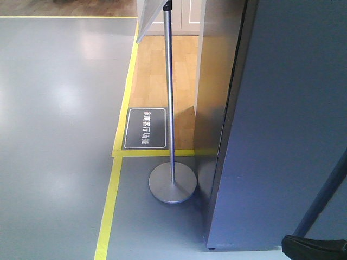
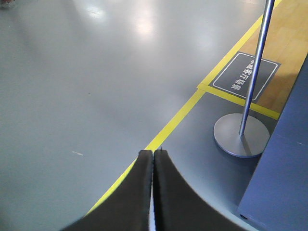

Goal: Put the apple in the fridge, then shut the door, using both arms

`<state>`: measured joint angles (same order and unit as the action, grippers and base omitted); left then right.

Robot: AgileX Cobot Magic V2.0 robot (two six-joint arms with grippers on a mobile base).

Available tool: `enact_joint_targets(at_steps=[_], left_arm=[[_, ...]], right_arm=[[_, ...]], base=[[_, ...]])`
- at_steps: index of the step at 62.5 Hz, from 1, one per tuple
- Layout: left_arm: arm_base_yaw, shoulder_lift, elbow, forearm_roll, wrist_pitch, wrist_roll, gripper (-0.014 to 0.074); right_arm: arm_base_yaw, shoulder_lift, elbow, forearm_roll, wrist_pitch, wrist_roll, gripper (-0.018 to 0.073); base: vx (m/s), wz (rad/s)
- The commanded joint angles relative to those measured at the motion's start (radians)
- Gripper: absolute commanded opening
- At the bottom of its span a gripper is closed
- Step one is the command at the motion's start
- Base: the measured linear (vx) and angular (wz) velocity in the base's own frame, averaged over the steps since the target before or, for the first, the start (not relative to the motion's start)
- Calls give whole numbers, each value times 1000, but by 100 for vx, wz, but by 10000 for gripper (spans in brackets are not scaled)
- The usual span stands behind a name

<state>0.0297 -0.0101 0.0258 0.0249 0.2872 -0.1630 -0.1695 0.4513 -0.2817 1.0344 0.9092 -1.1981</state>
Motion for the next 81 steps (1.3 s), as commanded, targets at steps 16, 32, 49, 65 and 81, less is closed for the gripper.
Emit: enact_joint_targets(at_steps=[16,32,49,65,81], left_arm=[[0,-17,28,-2,-71,-9,-8],[0,-17,28,-2,-71,-9,-8],[0,-17,28,-2,-71,-9,-8],[0,-17,28,-2,-71,-9,-8],[0,-17,26,-2,-71,-9,-8]], right_arm=[[104,-36,23,60,-146,-8,-6],[306,-216,140,-2,-480,138,-6],[321,-381,222,-581,-693,842,-6],[313,-420,322,-1108,-901,1431,-6],[176,-436,324,-1183,-925,1564,-6]], base=[[0,0],[0,0],[0,0],[0,0],[0,0]])
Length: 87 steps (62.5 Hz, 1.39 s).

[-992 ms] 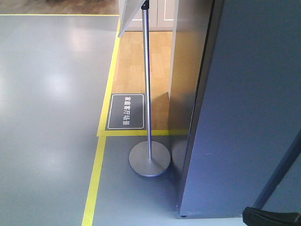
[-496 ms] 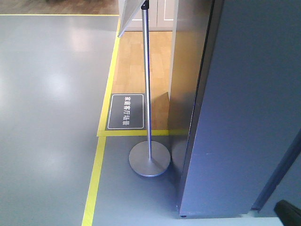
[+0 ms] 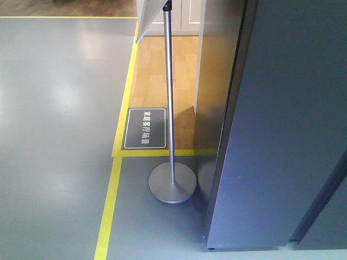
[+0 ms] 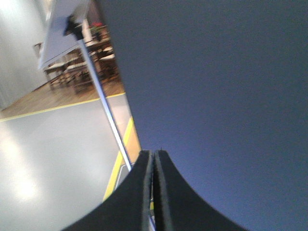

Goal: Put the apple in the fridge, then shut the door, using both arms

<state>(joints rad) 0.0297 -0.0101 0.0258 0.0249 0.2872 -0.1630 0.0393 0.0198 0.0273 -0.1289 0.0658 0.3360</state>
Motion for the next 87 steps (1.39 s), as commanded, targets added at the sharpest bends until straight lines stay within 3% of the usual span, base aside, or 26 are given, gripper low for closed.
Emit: enact_joint_targets(at_steps=[1,87], left_arm=[[0,-17,26,-2,-71,-9,-8],[0,-17,21,-2,-71,-9,-8]], right_arm=[[-36,-12,15,-20,-81,30,-6],[-39,-49,15,-21,-81,9,-6]], base=[[0,0],[0,0]])
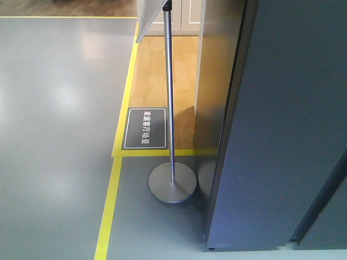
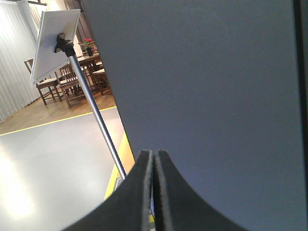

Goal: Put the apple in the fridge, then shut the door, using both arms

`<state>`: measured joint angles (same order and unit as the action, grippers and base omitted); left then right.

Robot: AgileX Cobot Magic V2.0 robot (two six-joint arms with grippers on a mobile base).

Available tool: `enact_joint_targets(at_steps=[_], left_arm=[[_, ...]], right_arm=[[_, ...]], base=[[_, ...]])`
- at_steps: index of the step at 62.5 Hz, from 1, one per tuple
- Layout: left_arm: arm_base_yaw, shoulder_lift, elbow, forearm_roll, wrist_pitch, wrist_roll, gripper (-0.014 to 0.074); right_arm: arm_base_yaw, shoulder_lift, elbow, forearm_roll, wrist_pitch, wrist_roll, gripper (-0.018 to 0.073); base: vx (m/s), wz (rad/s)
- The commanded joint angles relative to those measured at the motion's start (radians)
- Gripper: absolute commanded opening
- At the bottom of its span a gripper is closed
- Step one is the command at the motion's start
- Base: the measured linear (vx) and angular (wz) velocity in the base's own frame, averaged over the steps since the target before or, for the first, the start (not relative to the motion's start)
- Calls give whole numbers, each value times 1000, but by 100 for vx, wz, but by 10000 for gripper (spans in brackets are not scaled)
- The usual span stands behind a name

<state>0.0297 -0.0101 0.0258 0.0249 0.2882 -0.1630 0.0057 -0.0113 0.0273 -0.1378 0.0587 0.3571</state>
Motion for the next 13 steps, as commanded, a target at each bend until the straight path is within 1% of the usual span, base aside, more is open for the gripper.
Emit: enact_joint_targets(at_steps=[1,13], left_arm=[[0,-17,21,-2,-72,-9,-8],[0,-17,21,-2,-72,-9,-8]], right_arm=[[-5,-18,15,-12,-74,-12,-6],[-5,-18,15,-12,-73,-12,-6]], base=[[0,0],[0,0]])
